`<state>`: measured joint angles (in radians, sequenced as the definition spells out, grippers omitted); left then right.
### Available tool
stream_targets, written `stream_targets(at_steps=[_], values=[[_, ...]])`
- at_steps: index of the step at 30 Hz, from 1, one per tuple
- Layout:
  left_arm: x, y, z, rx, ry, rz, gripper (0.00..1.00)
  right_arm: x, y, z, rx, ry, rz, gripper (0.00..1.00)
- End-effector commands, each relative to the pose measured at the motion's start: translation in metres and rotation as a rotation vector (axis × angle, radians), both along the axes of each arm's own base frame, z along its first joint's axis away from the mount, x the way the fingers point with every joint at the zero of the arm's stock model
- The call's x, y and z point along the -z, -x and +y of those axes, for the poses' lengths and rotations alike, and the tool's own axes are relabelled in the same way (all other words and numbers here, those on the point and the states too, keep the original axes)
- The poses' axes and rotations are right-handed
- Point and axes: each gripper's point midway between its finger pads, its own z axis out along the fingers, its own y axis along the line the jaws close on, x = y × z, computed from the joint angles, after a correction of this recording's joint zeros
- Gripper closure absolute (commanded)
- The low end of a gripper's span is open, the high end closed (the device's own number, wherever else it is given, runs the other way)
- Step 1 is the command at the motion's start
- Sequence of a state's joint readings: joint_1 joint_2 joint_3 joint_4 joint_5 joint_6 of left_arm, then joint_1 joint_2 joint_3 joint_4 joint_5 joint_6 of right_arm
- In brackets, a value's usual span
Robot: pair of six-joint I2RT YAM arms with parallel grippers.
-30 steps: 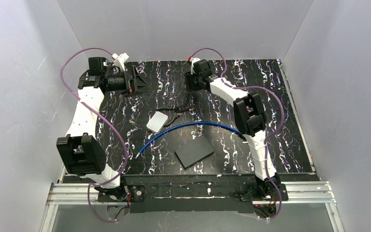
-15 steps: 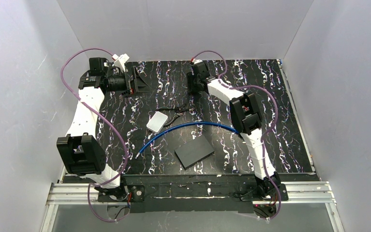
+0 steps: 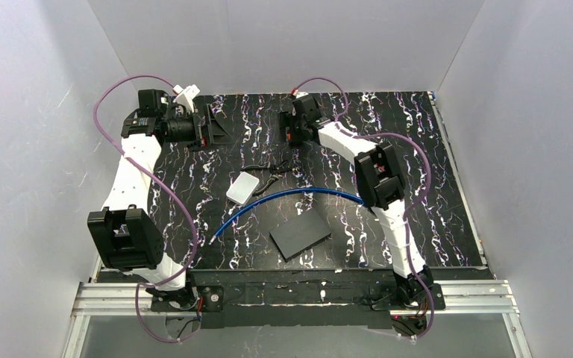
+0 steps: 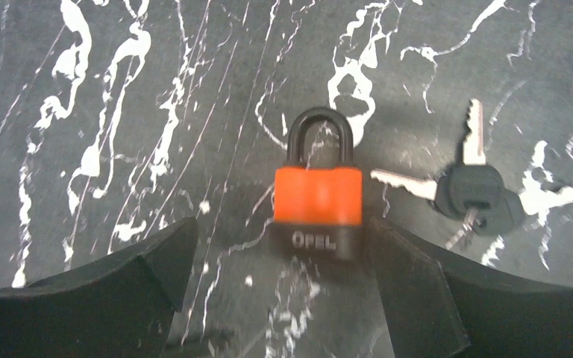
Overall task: Lock with the key
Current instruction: Place the lock at the center of the board, then pick up the lock from the center of the board.
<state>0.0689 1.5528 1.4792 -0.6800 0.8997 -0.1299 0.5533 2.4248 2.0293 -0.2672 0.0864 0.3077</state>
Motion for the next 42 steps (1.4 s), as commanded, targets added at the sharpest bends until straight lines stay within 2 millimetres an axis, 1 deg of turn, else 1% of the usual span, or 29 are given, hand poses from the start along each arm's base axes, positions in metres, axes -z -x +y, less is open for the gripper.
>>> stream_targets(at_steps=[1,2,5,6,8,10,13,17,20,23,25,28,32,33,36,40,42], values=[[-0.009,0.005,0.003,0.015,-0.037,-0.048,0.02,-0.112,-0.002,-0.014,-0.043,-0.112,-0.156,0.07],[-0.010,0.006,0.004,0.019,-0.048,-0.059,0.02,-0.122,0.003,-0.019,-0.080,-0.119,-0.170,0.07],[-0.011,0.010,0.007,0.044,-0.098,-0.130,0.02,-0.144,0.018,-0.041,-0.155,-0.109,-0.192,0.05],[-0.010,0.009,0.011,0.038,-0.134,-0.151,0.02,-0.148,0.022,-0.049,-0.178,-0.096,-0.190,0.03],[-0.009,0.006,0.020,0.019,-0.200,-0.186,0.02,-0.157,0.030,-0.068,-0.215,-0.063,-0.191,0.02],[-0.008,0.005,0.025,0.009,-0.240,-0.215,0.02,-0.159,0.040,-0.088,-0.250,-0.044,-0.172,0.02],[-0.009,0.006,0.024,0.019,-0.241,-0.249,0.02,-0.157,0.055,-0.122,-0.291,-0.041,-0.134,0.02],[-0.011,0.014,0.011,0.084,-0.162,-0.237,0.02,-0.150,0.072,-0.163,-0.332,0.017,-0.100,0.02],[-0.017,0.022,0.001,0.141,-0.100,-0.251,0.02,-0.136,0.081,-0.188,-0.385,0.063,-0.076,0.04],[-0.020,0.027,-0.003,0.168,-0.078,-0.267,0.02,-0.114,0.084,-0.207,-0.441,0.134,-0.040,0.08],[-0.022,0.030,-0.005,0.176,-0.069,-0.272,0.02,-0.100,0.083,-0.215,-0.462,0.162,-0.012,0.10],[-0.023,0.032,-0.007,0.186,-0.063,-0.275,0.02,-0.081,0.075,-0.221,-0.474,0.196,0.010,0.13],[-0.021,0.033,-0.008,0.190,-0.061,-0.272,0.02,-0.060,0.059,-0.220,-0.469,0.200,0.039,0.17],[-0.020,0.034,-0.008,0.189,-0.061,-0.269,0.02,-0.057,0.054,-0.219,-0.463,0.197,0.044,0.18],[-0.018,0.032,-0.008,0.189,-0.060,-0.257,0.02,-0.033,0.034,-0.220,-0.435,0.220,0.062,0.21],[-0.015,0.030,-0.009,0.192,-0.047,-0.240,0.02,-0.016,0.022,-0.219,-0.430,0.243,0.069,0.23],[-0.016,0.031,-0.011,0.201,-0.038,-0.241,0.02,-0.008,0.012,-0.220,-0.422,0.253,0.068,0.24]])
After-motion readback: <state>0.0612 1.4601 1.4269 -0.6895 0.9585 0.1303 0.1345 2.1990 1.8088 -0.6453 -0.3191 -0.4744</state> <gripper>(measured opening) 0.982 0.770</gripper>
